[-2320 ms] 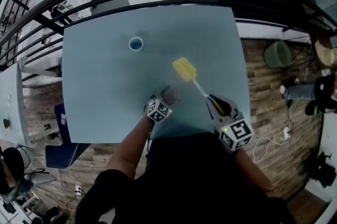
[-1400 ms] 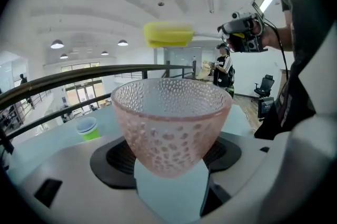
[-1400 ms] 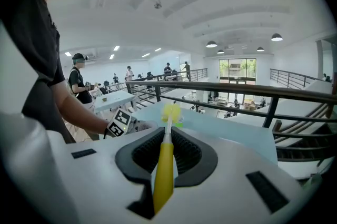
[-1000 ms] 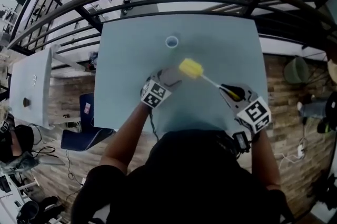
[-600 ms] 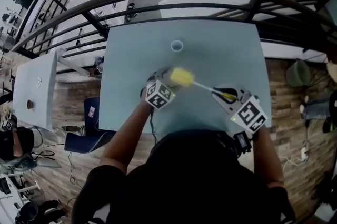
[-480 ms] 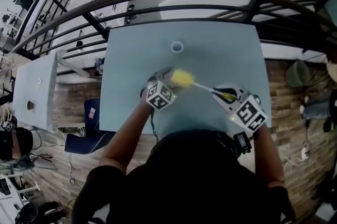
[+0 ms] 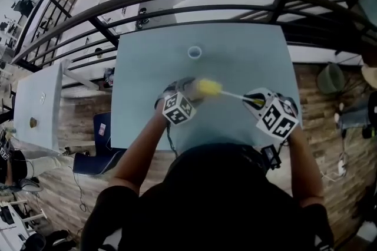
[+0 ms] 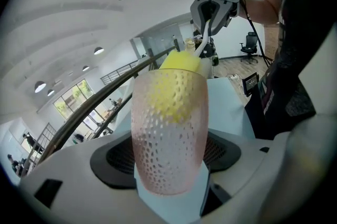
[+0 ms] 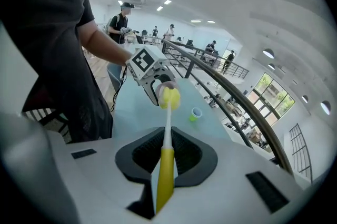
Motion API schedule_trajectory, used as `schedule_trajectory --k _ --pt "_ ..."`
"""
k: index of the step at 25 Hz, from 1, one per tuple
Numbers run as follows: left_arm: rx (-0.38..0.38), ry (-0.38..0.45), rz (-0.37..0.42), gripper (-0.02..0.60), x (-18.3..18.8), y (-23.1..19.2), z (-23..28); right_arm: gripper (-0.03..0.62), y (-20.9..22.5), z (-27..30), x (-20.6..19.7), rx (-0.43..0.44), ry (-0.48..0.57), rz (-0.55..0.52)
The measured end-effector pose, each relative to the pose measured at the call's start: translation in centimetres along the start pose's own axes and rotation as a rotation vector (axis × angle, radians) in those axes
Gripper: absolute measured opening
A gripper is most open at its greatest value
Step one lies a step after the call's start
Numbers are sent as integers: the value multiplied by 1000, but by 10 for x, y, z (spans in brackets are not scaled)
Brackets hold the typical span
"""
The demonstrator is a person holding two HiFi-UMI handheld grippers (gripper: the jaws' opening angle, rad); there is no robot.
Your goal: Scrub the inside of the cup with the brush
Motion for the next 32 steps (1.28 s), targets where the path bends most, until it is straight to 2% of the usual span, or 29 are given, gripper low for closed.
schedule_trajectory --k 5,10,13,19,28,32 --pt "-35 -14 71 353 4 9 -1 44 -3 8 8 35 -20 -69" --pt "-83 26 126 353 18 21 -7 44 -10 16 23 92 -20 -133" --pt "-86 23 144 353 18 25 -6 44 -13 21 29 107 -25 -166" --pt "-110 -10 159 351 12 25 0 44 -13 15 35 153 65 -151" --pt "-100 -73 137 351 20 26 9 44 9 -27 -6 191 144 -109" --pt "-98 -96 139 351 45 30 20 44 23 -39 -27 197 170 -102"
Point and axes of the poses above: the fingertips, and each gripper's own axes: z forward along the fingers, y to its right, x out of its top, the point moved 9 cm from there along -z, backward along the fingers, and after that the axes turned 4 degrees about -x, right-handed, at the moved point
